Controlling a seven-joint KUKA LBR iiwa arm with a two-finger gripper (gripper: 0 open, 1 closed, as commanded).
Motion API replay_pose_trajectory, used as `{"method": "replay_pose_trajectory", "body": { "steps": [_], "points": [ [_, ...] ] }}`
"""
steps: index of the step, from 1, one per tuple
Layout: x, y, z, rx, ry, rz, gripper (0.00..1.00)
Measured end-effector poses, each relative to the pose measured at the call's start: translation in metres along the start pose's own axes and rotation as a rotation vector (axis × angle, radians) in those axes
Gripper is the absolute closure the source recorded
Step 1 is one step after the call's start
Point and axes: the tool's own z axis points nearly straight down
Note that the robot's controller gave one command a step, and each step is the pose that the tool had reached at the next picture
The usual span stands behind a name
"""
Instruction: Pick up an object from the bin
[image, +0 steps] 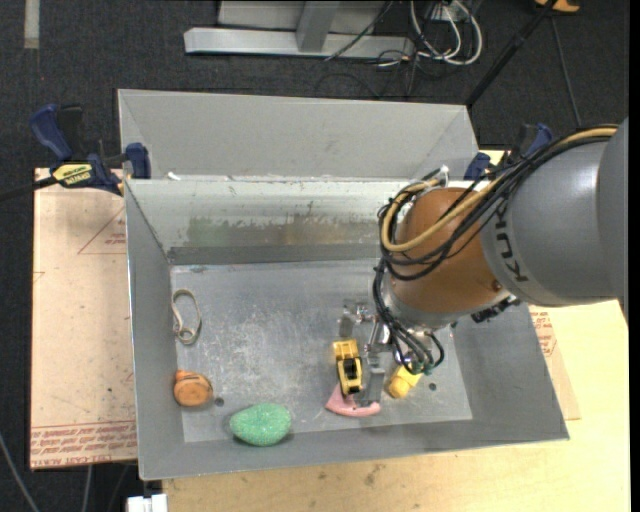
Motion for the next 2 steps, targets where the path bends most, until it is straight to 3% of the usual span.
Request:
{"method": "replay_pose_trajectory", "body": {
  "steps": [1, 2],
  "points": [
    [0.0272, -0.0082, 0.0267, -0.003, -0.003, 0.194, 1.0],
    [0.0272, -0.0082, 0.0267, -0.003, -0.003, 0.195, 1.0]
  ]
}}
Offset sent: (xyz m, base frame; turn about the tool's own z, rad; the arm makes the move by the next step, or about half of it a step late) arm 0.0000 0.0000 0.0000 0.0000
